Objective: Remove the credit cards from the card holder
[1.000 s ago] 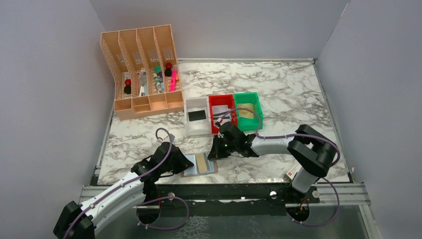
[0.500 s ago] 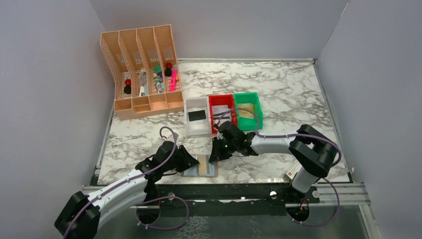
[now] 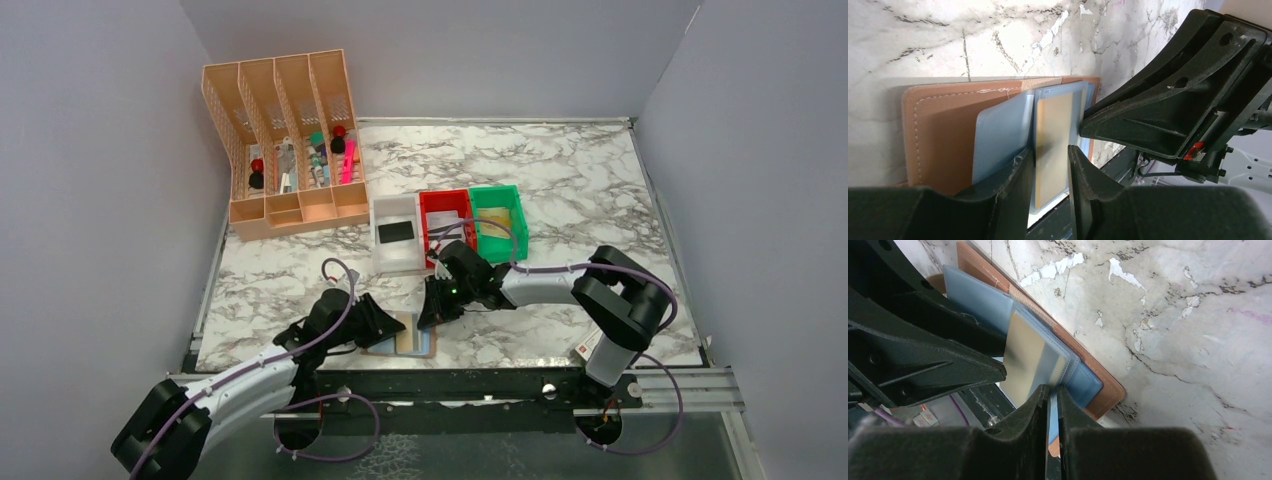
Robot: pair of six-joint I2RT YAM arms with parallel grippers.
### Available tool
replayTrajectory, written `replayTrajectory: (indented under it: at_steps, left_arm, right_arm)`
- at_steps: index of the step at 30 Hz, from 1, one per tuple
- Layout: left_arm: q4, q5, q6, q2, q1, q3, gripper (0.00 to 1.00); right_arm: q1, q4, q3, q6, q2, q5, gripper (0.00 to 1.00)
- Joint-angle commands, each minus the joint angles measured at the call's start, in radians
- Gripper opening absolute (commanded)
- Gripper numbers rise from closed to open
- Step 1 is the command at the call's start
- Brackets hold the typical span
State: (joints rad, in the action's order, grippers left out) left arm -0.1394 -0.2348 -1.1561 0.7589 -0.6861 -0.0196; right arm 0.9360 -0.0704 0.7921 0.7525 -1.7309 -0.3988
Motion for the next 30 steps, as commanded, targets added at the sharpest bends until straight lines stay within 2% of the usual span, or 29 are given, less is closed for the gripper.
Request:
replayTrajectory:
  at_steps: [1,2,7,11,17,22,30]
  left_arm:
    - [-0.157,-0.083,-0.013,0.089,-0.007,0.051,0.33]
    - [-0.157,-0.086,-0.003,0.104,-0.007,0.037,0.30]
    - [-0.157,-0.077,0.008,0.116,-0.007,0.005,0.00]
    - [-0.100,-0.060,0.025,0.074,-0.008,-0.027,0.00]
    - [0.132,0.012,0.077,-0.040,0.019,-0.076,0.00]
    - [0.201,-0.008,0.089,-0.111,0.075,-0.073,0.00]
    - [0.282,0.000,0.131,-0.092,0.098,-0.114,0.00]
  right_arm:
    - [0.027,0.023,-0.018,-0.002,-0.089,-0.022,0.16]
    - [0.027,0.036,-0.012,-0.004,-0.094,-0.015,0.16]
    - [0.026,0.110,0.001,-0.007,-0.096,0.078,0.15]
    - [0.015,0.170,-0.004,-0.008,-0.092,0.167,0.16]
    - [-0.054,0.136,-0.080,0.000,-0.069,0.172,0.16]
    - [-0.068,0.134,-0.092,-0.013,-0.085,0.168,0.16]
    - [-0.079,0.142,-0.095,-0.023,-0.088,0.195,0.16]
